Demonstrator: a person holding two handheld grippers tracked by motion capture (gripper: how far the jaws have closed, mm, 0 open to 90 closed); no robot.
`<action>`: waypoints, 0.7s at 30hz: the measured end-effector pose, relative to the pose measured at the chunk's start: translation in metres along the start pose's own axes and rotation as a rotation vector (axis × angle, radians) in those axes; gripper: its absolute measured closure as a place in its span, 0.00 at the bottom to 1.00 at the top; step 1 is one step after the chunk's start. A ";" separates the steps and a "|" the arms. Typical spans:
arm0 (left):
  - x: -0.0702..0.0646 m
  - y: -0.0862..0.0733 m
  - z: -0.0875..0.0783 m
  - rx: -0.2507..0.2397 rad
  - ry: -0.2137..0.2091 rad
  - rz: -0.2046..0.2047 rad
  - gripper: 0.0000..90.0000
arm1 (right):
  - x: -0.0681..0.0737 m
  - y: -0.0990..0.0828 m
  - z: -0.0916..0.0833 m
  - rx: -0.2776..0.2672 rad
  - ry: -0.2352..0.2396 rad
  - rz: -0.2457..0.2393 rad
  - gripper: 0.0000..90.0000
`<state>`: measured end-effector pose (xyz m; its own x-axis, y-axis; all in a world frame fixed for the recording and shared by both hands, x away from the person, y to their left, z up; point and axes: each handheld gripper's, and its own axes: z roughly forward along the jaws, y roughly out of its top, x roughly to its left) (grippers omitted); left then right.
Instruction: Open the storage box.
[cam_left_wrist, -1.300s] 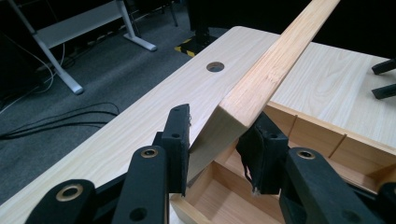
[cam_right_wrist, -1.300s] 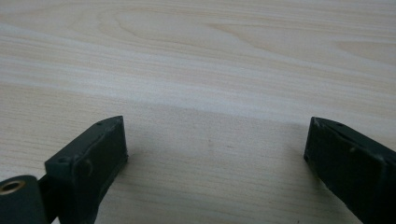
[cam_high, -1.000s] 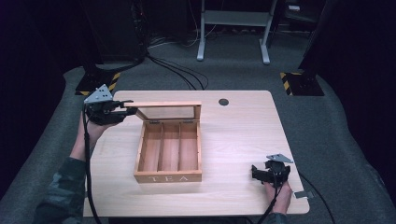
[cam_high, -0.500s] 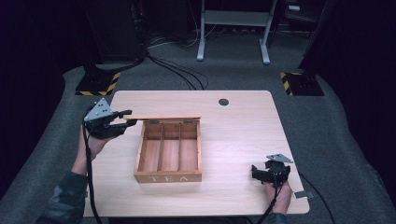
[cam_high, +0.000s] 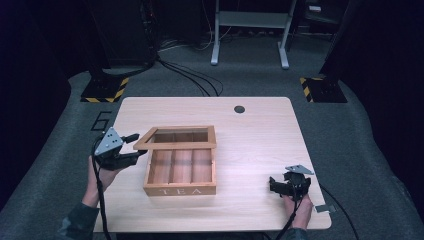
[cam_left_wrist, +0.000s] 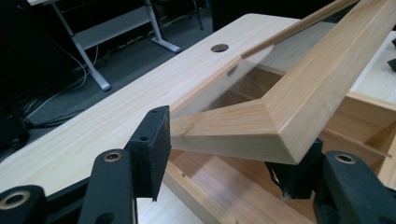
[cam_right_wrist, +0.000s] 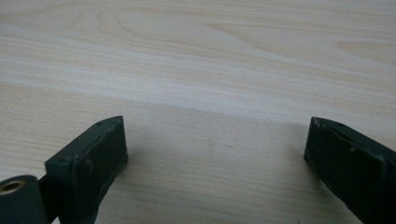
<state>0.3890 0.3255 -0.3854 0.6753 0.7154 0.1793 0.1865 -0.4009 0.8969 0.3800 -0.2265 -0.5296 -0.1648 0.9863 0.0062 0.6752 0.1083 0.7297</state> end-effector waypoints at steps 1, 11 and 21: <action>-0.003 -0.003 0.000 0.001 0.004 0.000 0.48 | 0.000 0.000 0.000 0.000 0.000 0.000 0.06; -0.032 -0.056 0.007 0.027 0.006 -0.084 0.45 | 0.000 0.000 0.000 0.000 0.000 0.000 0.06; -0.043 -0.089 0.021 0.091 -0.058 -0.156 0.41 | 0.000 0.000 0.000 0.000 0.000 0.000 0.06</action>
<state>0.3580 0.3187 -0.4817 0.6727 0.7398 0.0154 0.3538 -0.3398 0.8714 0.3800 -0.2264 -0.5296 -0.1646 0.9863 0.0066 0.6752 0.1078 0.7297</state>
